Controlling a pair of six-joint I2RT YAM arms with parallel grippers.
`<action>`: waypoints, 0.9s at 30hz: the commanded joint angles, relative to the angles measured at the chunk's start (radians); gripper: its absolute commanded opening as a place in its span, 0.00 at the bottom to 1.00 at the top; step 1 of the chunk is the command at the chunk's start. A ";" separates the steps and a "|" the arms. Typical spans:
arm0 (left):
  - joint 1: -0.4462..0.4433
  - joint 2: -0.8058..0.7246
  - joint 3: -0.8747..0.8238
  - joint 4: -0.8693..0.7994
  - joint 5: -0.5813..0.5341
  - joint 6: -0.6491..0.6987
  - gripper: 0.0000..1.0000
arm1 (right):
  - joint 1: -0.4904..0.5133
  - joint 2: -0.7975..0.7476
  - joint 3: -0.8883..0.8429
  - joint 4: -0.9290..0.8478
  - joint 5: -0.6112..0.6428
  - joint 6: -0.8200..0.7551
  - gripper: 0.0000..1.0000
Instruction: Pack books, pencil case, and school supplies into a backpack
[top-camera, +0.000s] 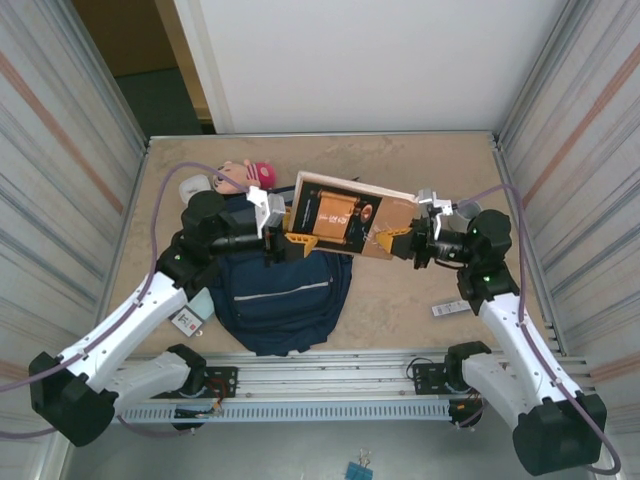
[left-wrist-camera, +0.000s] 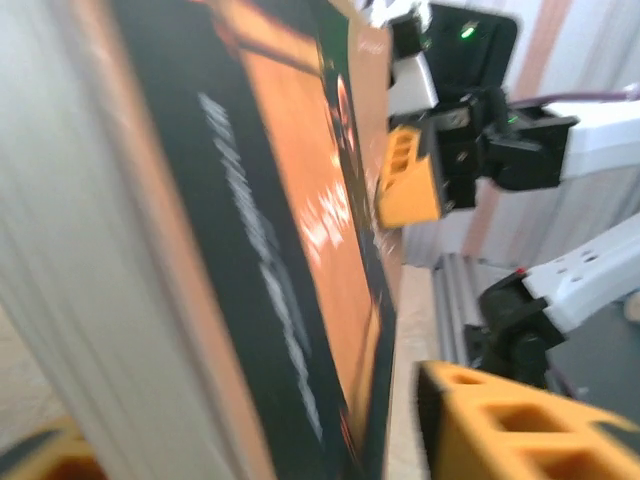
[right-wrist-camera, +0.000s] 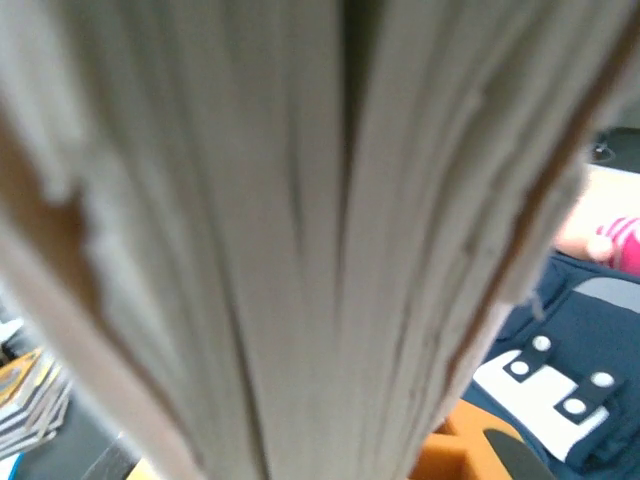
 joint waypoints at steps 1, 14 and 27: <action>0.006 -0.064 0.017 -0.223 -0.191 0.159 0.75 | -0.102 -0.063 0.021 0.073 0.153 0.103 0.00; -0.210 0.052 0.002 -0.811 -0.653 0.580 0.90 | -0.112 -0.157 0.073 -0.557 0.599 0.026 0.00; -0.220 0.319 -0.040 -0.650 -0.719 0.542 0.94 | -0.029 -0.119 0.075 -0.601 0.624 -0.022 0.00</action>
